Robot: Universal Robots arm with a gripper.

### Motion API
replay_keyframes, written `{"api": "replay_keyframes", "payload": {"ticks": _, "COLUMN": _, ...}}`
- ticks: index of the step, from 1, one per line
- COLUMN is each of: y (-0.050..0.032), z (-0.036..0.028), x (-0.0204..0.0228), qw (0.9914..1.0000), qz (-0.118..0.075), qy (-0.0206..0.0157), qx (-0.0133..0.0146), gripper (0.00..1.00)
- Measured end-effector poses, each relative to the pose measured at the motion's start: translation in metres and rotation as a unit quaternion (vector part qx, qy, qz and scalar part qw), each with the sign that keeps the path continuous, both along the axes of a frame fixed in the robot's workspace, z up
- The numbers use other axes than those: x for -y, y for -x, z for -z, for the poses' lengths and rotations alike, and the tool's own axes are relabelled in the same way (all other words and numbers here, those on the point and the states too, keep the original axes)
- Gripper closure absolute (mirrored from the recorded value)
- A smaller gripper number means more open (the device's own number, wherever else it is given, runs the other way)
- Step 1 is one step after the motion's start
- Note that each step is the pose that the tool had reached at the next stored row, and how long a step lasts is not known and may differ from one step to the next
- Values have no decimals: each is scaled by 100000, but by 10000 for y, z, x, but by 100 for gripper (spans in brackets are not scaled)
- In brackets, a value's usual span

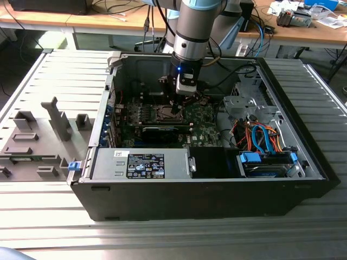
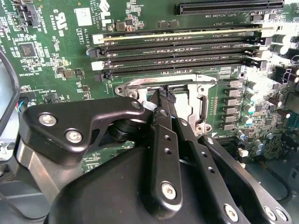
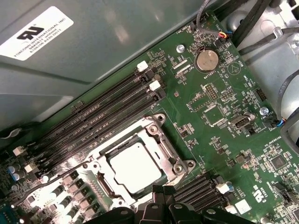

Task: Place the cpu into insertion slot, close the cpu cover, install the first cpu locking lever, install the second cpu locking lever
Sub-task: 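Install the first cpu locking lever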

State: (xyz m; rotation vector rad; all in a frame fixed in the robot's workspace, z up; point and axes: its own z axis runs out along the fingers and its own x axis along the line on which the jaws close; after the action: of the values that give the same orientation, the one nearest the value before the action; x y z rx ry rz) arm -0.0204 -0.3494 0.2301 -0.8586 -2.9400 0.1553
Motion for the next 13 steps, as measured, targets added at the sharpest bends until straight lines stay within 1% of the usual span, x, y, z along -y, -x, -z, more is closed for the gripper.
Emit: {"api": "replay_keyframes", "payload": {"ticks": 13, "y": 0, "z": 0, "x": 0, "qw": 99985, "qz": -1759, "qy": -5, "qx": 1, "gripper": 89}}
